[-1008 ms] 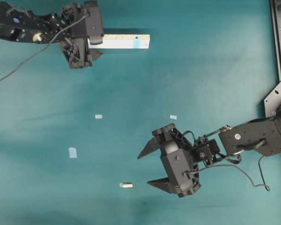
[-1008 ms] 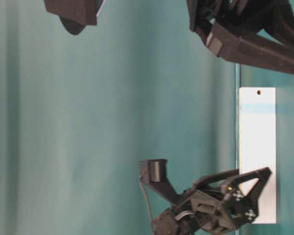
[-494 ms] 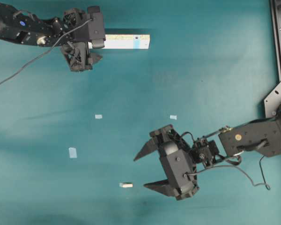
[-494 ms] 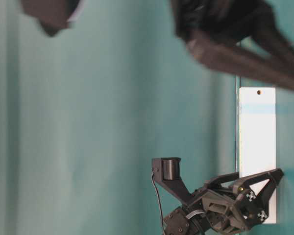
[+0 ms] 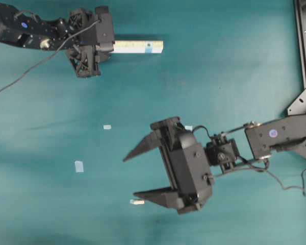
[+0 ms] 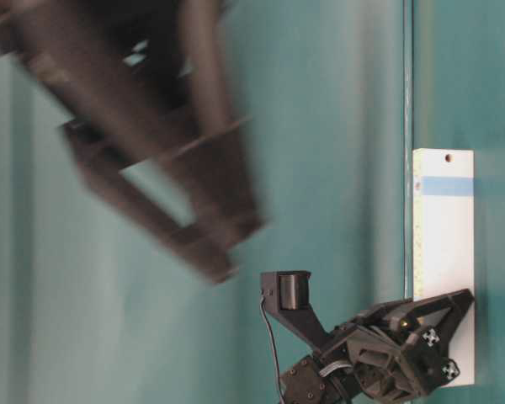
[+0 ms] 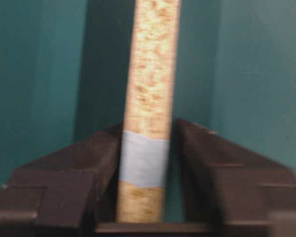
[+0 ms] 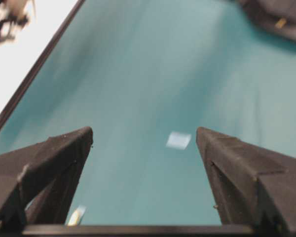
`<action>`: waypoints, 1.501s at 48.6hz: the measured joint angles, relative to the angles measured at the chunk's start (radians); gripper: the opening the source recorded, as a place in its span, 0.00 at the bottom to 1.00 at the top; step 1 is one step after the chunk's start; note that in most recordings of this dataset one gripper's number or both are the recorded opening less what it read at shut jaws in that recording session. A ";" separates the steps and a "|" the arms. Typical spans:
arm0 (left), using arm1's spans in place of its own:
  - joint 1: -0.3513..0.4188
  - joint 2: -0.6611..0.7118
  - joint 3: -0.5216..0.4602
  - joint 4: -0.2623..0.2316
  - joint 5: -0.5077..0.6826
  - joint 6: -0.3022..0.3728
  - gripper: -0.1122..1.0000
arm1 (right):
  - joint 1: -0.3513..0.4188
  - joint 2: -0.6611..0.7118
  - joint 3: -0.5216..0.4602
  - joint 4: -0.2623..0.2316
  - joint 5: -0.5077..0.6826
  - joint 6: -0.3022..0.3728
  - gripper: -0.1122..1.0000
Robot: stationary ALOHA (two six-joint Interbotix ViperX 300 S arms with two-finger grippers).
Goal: Move the wooden board into place and insert the rod into its hole.
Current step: 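Close the left gripper on the board's end near the blue tape, then drag the board with the left gripper toward the table center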
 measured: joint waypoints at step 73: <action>-0.417 0.140 -0.264 -0.006 0.040 -0.457 0.29 | -0.002 0.000 -0.021 -0.049 0.003 -0.006 0.98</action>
